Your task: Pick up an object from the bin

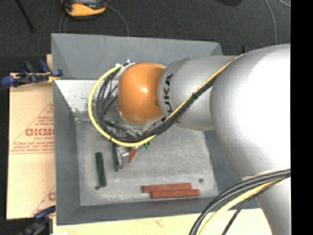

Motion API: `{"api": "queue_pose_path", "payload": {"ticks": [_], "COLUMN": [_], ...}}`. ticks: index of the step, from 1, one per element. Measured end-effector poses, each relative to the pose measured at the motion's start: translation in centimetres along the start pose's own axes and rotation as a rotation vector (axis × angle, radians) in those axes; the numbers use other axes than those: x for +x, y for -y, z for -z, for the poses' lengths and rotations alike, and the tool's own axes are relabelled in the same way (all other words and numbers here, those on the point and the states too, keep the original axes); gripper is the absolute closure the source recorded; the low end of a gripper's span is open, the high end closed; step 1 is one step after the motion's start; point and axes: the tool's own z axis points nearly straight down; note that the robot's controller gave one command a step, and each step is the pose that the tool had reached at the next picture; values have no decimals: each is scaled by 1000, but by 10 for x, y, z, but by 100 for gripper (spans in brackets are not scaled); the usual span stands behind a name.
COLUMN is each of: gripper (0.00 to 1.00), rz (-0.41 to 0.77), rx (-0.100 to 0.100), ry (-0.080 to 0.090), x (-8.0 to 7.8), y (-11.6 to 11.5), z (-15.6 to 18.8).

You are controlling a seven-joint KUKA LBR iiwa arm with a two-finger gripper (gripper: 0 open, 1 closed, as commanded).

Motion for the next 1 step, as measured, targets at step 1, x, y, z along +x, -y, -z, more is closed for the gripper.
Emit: {"api": "queue_pose_path", "payload": {"ticks": [1], "gripper": [100], "rz": [168], "rx": [1], "ry": [1], "x": [-26], "y": [9], "z": [-16]}}
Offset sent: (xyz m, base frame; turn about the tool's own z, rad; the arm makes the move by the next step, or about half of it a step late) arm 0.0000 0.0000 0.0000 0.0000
